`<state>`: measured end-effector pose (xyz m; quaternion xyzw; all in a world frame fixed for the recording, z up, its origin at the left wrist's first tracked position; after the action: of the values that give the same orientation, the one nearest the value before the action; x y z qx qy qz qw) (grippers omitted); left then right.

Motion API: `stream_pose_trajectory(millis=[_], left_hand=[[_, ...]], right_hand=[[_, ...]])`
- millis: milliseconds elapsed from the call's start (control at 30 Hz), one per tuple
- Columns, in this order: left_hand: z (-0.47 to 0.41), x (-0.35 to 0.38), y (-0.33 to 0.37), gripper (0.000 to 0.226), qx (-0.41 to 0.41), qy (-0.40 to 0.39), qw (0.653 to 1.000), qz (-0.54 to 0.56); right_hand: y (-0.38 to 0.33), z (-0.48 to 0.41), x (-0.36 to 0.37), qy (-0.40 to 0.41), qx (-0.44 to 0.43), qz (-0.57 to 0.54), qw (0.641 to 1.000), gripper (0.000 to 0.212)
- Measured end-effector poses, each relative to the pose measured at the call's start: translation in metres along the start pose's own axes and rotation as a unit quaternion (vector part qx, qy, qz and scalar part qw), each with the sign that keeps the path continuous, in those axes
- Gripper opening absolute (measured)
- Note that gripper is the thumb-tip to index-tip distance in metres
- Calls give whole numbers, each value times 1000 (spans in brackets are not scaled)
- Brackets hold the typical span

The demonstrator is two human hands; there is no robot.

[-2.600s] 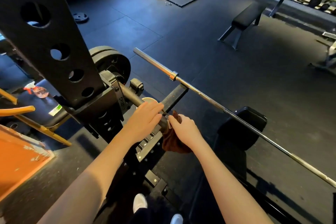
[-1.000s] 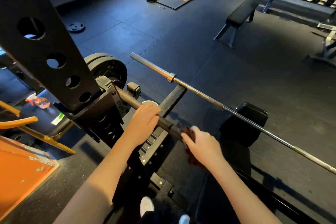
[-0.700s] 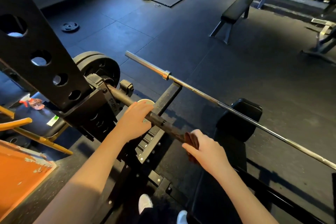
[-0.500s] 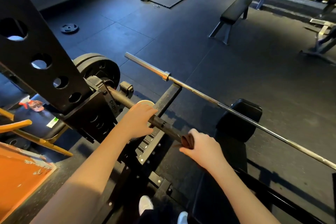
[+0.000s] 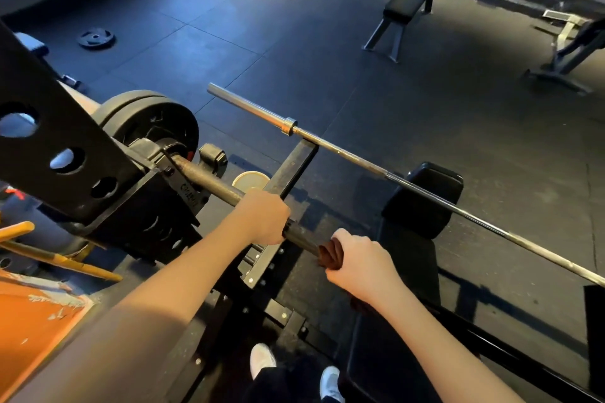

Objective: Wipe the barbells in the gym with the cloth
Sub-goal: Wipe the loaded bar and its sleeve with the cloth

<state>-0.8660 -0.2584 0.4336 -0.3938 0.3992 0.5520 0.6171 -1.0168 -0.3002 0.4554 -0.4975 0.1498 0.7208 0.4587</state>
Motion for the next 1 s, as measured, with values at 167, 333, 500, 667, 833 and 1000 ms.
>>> stream_pose_trajectory(millis=[167, 333, 500, 667, 833, 1000], left_hand=[[5, -1, 3, 21, -22, 100, 994, -43], [15, -1, 5, 30, -40, 250, 967, -11], [16, -1, 4, 31, -34, 294, 955, -14], [7, 2, 5, 22, -14, 203, 979, -13], [-5, 7, -11, 24, 15, -53, 987, 150], [-10, 12, -13, 19, 13, -103, 992, 66]], right_hand=[[-35, -10, 2, 18, -23, -30, 999, 34], [22, 11, 4, -6, 41, -50, 998, 29], [30, 10, -1, -17, 59, -9, 998, 25], [-11, -8, 3, -7, 25, -46, 999, 38], [28, 18, 2, 29, 47, -49, 997, 34], [47, 18, 2, -3, 60, 1, 998, 28]])
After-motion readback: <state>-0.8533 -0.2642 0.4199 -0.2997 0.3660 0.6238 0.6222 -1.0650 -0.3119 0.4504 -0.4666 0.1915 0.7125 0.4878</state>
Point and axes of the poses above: each hand's wrist, its own z-axis away from the middle knuckle, its own x-axis out of the palm, y = z × x, the point moved 8 cm from there along -z, towards the middle knuckle, and after that the axes turned 14 degrees about x, right-handed, at the moved point
